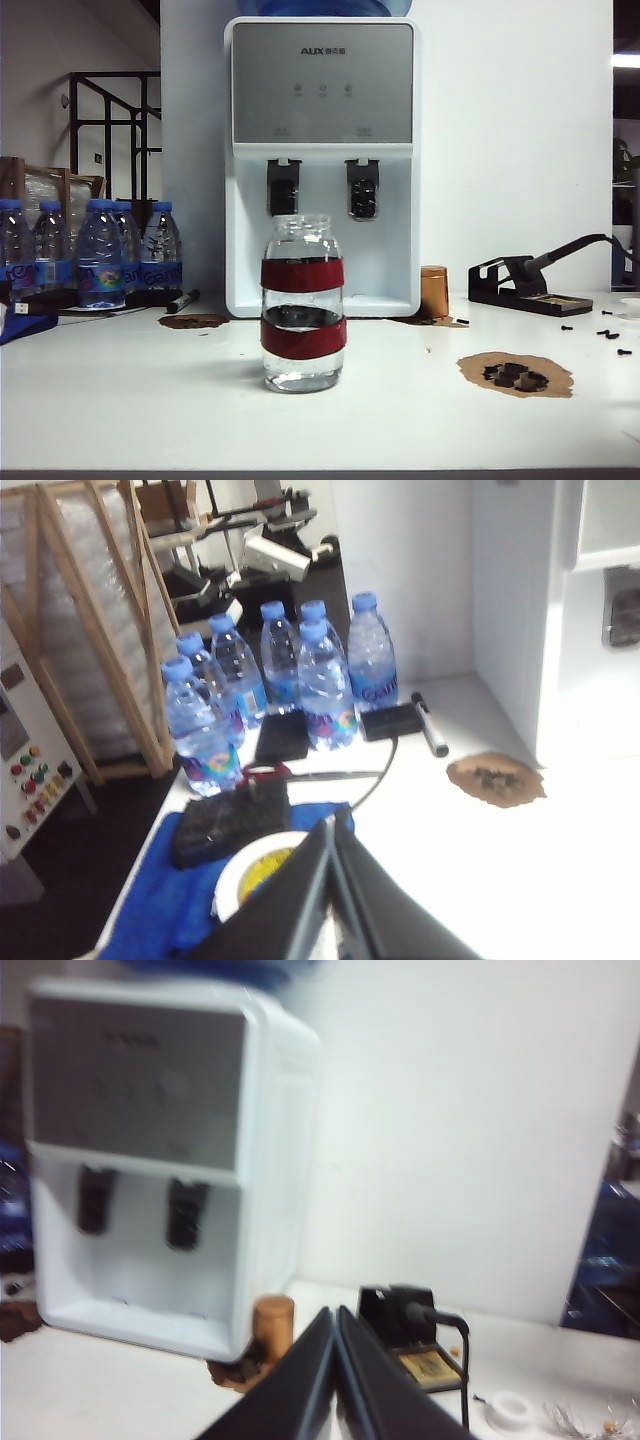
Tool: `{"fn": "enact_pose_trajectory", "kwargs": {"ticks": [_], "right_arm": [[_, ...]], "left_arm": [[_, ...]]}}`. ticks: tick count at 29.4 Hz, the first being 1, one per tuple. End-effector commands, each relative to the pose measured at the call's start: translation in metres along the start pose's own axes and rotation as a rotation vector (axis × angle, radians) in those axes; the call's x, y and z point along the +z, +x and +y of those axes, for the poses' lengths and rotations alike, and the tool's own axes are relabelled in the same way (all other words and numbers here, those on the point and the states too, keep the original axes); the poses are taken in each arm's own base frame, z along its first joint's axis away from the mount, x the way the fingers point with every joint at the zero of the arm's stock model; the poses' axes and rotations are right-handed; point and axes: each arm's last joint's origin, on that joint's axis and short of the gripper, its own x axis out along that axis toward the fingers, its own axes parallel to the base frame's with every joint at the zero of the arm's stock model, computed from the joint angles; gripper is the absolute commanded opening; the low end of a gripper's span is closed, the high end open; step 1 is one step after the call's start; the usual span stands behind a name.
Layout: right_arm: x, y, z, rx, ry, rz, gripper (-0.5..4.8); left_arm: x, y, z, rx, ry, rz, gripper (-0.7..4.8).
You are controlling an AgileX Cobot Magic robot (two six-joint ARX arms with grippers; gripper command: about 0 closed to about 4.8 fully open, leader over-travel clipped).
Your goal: Pick up the water bottle with two loops of red belts, then reach the front water dispenser and gently press the gray-black baffle horizontally to get a little water.
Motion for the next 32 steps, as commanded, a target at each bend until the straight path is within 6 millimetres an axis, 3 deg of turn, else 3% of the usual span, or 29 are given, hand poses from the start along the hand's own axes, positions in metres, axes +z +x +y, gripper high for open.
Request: {"fn": "enact_pose_trajectory", "kwargs": {"ticks": [1, 4, 11, 18, 24, 32], "right_arm": [[-0.003, 0.002, 0.0, -0.014, 0.089, -0.02, -0.03], [-0.021, 0.005, 0.003, -0.01, 0.105, 0.028, -0.03], [-0.051, 0.01, 0.007, -0.003, 0.172, 0.083, -0.03], [-0.063, 0.011, 0.008, -0.031, 0.171, 0.119, -0.03], [-0.064, 0.011, 0.008, -0.033, 0.165, 0.127, -0.03], [-0.065, 0.011, 0.009, -0.02, 0.177, 0.139, -0.01]], "left_arm": [[0.0, -0.013, 0.005, 0.061, 0.03, -0.065, -0.05], [0.0, -0.027, 0.008, 0.067, 0.034, -0.141, -0.05], [-0.006, -0.024, 0.008, 0.108, 0.057, -0.096, -0.04], [-0.021, -0.008, -0.005, -0.133, 0.064, -0.184, -0.05], [-0.067, 0.02, -0.017, -0.121, 0.059, -0.221, -0.04], [-0.082, 0.025, -0.018, -0.056, 0.123, -0.164, -0.05]]}}
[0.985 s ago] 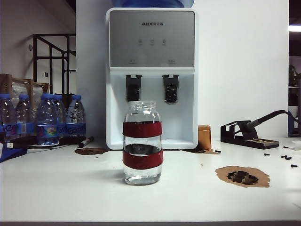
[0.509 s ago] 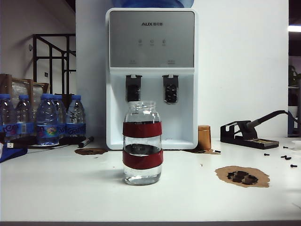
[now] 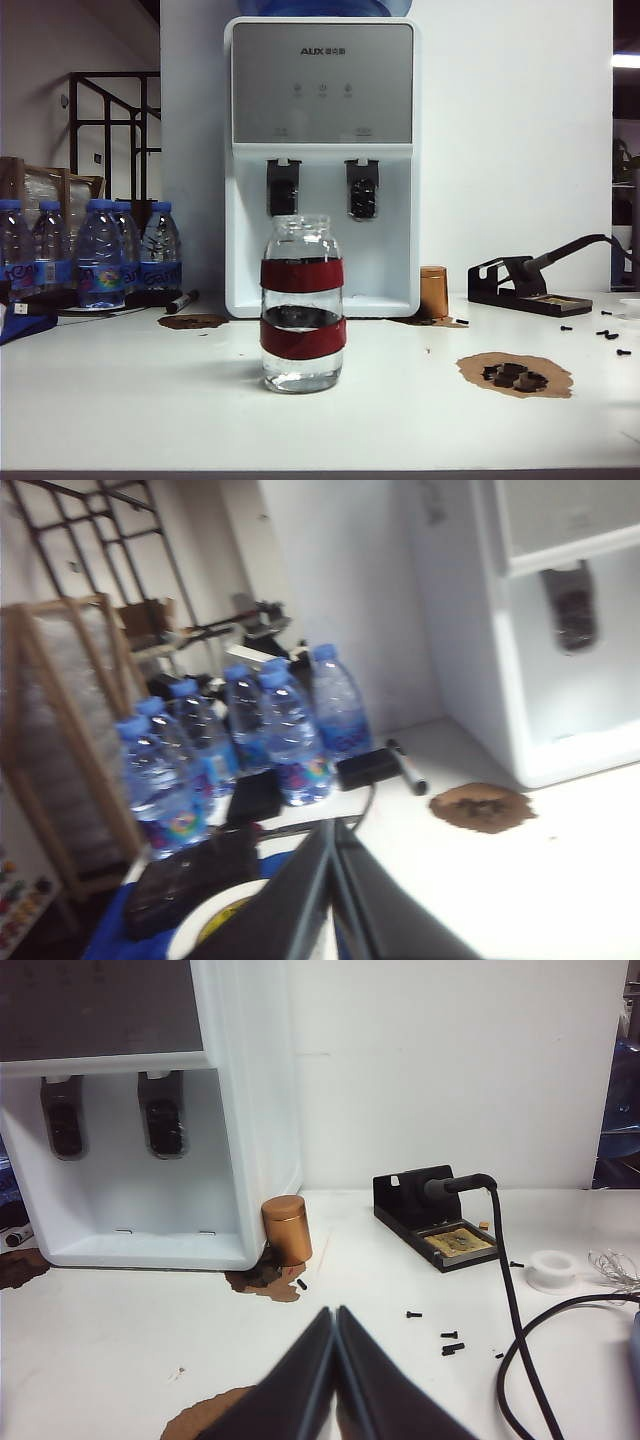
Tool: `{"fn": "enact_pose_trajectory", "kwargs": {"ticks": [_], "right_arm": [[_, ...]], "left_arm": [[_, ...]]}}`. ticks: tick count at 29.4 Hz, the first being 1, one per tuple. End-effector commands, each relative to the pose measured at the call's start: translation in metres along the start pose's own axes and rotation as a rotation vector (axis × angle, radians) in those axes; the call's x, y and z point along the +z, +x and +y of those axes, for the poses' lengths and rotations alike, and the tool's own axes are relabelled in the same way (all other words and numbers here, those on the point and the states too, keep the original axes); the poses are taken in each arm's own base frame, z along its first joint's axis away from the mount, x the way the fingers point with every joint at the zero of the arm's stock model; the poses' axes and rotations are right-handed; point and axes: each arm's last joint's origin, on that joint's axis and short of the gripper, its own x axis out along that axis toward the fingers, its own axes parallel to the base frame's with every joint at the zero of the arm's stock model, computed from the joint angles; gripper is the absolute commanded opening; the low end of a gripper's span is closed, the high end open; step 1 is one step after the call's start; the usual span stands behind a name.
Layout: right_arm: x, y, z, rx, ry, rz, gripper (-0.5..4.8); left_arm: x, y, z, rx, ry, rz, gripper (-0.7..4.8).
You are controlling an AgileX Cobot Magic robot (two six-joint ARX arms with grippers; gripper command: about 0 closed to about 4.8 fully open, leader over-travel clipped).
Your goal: Pick up the water bottle with two loops of red belts, then reach the front water dispenser and gently press the gray-black baffle horizontally to get a little water.
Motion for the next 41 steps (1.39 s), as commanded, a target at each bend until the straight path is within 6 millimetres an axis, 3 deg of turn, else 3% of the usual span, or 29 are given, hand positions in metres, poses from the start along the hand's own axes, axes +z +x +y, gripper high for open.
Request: {"fn": "enact_pose_trajectory", "kwargs": {"ticks": [1, 17, 41], "right_arm": [[-0.002, 0.0, 0.0, 0.007, 0.01, 0.008, -0.01], [-0.007, 0.0, 0.0, 0.003, 0.004, 0.061, -0.01], [-0.007, 0.0, 0.0, 0.003, 0.004, 0.061, -0.01]], "left_arm": [[-0.008, 0.001, -0.001, 0.009, 0.043, 0.043, -0.05], [-0.019, 0.0, 0.007, 0.094, 0.054, 0.156, -0.04], [-0.027, -0.001, 0.007, 0.013, -0.005, 0.221, -0.04]]}}
